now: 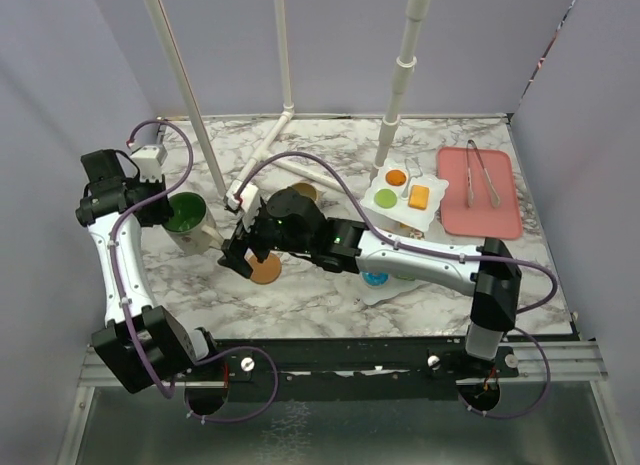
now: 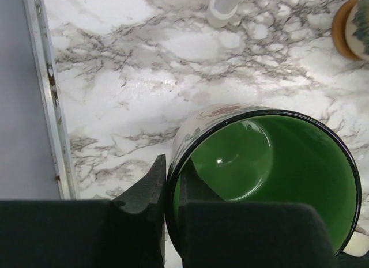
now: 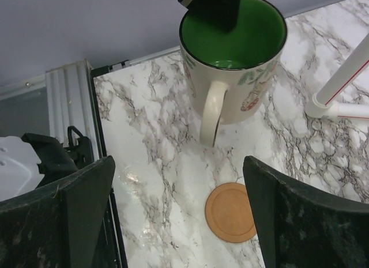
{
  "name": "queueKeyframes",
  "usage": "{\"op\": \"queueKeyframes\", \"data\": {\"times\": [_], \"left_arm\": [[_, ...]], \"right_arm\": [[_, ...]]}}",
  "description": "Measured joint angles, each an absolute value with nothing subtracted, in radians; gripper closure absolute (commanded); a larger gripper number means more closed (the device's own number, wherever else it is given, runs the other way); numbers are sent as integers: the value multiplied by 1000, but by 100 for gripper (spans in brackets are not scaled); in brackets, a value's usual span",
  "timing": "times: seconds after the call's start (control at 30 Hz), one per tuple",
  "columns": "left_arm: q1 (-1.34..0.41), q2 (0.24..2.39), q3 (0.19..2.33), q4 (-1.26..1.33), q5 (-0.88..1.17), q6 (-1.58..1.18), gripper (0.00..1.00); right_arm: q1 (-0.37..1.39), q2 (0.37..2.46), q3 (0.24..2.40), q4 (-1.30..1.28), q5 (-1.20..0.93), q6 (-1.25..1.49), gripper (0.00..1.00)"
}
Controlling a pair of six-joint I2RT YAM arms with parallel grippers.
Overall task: Serve the afternoon tea
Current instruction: Pick up the cup from the corner of the board.
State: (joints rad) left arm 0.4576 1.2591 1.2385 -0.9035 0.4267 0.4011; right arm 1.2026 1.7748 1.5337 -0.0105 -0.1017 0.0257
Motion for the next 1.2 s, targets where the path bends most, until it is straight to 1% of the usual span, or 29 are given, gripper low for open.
{"op": "queueKeyframes", "data": {"times": [0.07, 0.2, 0.33, 0.43, 0.67, 0.7, 0.73, 0.77, 0.8, 0.83, 0.87, 0.93, 0.97, 1.0, 1.03, 1.1, 1.17, 1.2], "left_arm": [[422, 1241, 1232, -878, 415, 356, 100], [336, 1205, 1219, -838, 386, 287, 100], [245, 1170, 1210, -828, 368, 241, 100], [219, 1162, 1209, -832, 368, 231, 100], [199, 1162, 1209, -850, 366, 223, 100], [182, 1162, 1209, -854, 365, 218, 100], [169, 1161, 1209, -856, 366, 213, 100], [154, 1161, 1209, -858, 366, 207, 100], [136, 1161, 1209, -856, 362, 206, 100], [125, 1161, 1209, -859, 358, 207, 100], [119, 1161, 1209, -867, 347, 207, 99], [121, 1158, 1208, -877, 332, 187, 88], [116, 1158, 1208, -863, 328, 183, 79], [111, 1158, 1208, -862, 329, 179, 66], [106, 1157, 1208, -867, 331, 175, 58], [99, 1155, 1210, -861, 357, 161, 47], [93, 1152, 1219, -848, 378, 148, 31], [91, 1150, 1222, -841, 384, 146, 27]], "right_arm": [[1203, 1812, 1580, -54, -100, 17, 5], [1205, 1881, 1645, -118, -81, -8, 13], [1205, 1917, 1656, -155, -30, -34, 17], [1205, 1922, 1656, -176, 8, -57, 22], [1205, 1922, 1654, -183, 44, -111, 43], [1205, 1922, 1654, -184, 47, -117, 49], [1205, 1922, 1654, -186, 51, -123, 58], [1205, 1922, 1654, -190, 57, -126, 69], [1205, 1922, 1654, -199, 72, -132, 84], [1205, 1922, 1654, -207, 88, -137, 96], [1201, 1922, 1654, -213, 108, -114, 99], [1184, 1918, 1638, -199, 148, -110, 99], [1182, 1912, 1623, -179, 150, -104, 99], [1183, 1903, 1600, -158, 157, -102, 99], [1185, 1888, 1570, -134, 160, -96, 99], [1188, 1855, 1498, -103, 160, -91, 100], [1193, 1828, 1420, -99, 158, -80, 99], [1197, 1820, 1384, -100, 152, -75, 100]]}}
